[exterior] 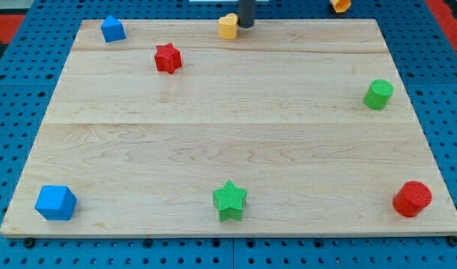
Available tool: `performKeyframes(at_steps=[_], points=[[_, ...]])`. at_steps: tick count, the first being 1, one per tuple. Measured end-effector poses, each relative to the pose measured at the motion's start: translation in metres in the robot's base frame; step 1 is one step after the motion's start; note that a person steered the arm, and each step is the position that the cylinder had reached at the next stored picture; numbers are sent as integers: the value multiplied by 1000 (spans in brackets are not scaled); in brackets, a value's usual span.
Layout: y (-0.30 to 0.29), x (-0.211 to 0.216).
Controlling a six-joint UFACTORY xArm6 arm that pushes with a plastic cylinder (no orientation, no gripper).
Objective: Slide the green star to the left
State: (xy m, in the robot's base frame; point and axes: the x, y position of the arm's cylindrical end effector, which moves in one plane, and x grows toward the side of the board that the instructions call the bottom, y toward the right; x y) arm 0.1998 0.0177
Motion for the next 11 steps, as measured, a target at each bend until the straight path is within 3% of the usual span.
performKeyframes(at_steps=[2, 3, 5, 9, 11], points=[[6, 2], [65, 38], [85, 71], [87, 241], [86, 300]])
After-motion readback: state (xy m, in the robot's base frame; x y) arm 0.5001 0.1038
